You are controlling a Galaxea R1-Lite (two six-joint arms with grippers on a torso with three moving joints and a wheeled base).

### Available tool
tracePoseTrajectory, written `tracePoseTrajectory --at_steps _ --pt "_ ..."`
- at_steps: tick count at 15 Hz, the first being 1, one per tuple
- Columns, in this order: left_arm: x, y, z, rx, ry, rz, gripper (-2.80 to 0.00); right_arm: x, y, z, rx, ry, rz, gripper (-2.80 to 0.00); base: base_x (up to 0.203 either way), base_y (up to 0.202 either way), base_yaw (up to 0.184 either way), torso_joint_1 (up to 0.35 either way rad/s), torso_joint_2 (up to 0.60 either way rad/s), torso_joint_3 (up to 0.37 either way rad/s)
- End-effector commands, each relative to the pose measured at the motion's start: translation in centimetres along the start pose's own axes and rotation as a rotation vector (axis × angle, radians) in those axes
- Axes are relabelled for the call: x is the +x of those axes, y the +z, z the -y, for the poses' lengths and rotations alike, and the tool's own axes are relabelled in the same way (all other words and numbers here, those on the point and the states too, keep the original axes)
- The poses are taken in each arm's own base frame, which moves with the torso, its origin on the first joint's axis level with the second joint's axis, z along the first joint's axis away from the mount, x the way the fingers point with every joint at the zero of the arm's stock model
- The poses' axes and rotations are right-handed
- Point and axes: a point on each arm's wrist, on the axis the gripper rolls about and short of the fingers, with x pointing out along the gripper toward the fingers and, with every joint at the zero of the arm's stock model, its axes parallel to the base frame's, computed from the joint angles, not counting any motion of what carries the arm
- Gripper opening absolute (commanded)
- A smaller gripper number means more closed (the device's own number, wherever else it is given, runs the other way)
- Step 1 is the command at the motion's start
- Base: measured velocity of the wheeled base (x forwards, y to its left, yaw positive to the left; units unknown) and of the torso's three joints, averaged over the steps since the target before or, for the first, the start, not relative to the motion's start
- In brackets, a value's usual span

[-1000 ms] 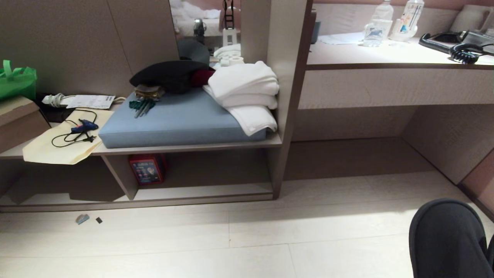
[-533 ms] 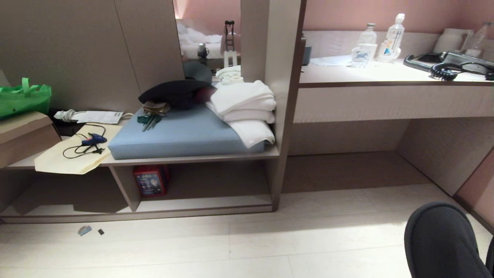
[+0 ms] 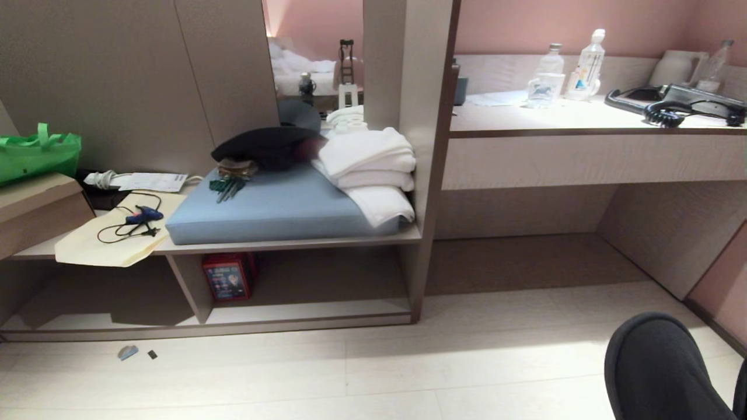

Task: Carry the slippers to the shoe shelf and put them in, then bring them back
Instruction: Place the slippers into the shoe cabinet

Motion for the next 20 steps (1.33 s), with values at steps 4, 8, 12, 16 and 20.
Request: tracePoseTrajectory --at_steps 4,8,12,16,20 --pt "0.06 -0.21 -0.01 -0.001 0.001 -0.008 -2.8 0.01 0.01 0.0 -0.001 0.001 -0.002 -2.8 0.0 0.047 0.003 0.001 0.0 0.001" --pt "0.06 -0.21 -0.01 -0.001 0.001 -0.008 -2.8 0.01 0.0 0.0 0.007 0.001 -0.002 -2.8 0.0 0.194 0.0 0.003 0.0 0.003" --pt "0.06 -0.21 -0.01 -0.001 0.001 -0.008 -2.8 0.01 0.01 0.0 0.013 -0.001 -0.002 -2.8 0.0 0.195 -0.001 0.003 0.0 0.002" --pt "0.06 -0.21 -0.01 -0.003 0.001 -0.008 -2.8 0.02 -0.02 0.0 0.01 -0.001 -0.002 -2.8 0.0 0.197 -0.003 0.003 0.0 0.003" --pt "0.06 -0.21 -0.01 -0.001 0.001 -0.008 -2.8 0.02 -0.02 0.0 0.005 -0.001 -0.002 -2.8 0.0 0.161 -0.002 0.003 0.0 0.003"
